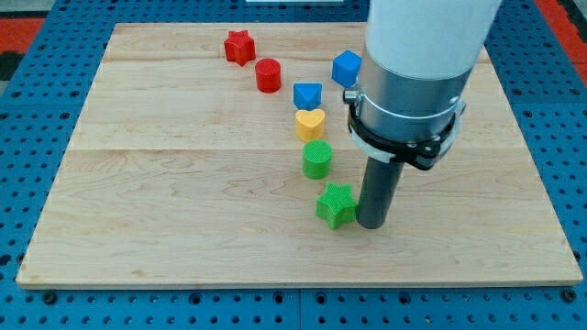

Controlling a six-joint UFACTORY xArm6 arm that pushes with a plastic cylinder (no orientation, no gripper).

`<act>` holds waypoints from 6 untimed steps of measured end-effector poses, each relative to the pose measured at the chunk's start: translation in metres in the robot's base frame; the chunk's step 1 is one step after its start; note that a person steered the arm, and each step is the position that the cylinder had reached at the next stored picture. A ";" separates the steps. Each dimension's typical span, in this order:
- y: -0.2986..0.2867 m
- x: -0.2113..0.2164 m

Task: Move green star to the bottom of the green circle

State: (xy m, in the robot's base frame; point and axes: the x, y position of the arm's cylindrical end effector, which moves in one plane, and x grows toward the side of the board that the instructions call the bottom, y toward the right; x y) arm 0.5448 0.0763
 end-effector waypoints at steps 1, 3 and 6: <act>-0.015 -0.001; -0.028 -0.002; -0.028 -0.018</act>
State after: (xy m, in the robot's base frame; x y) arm 0.5268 0.0483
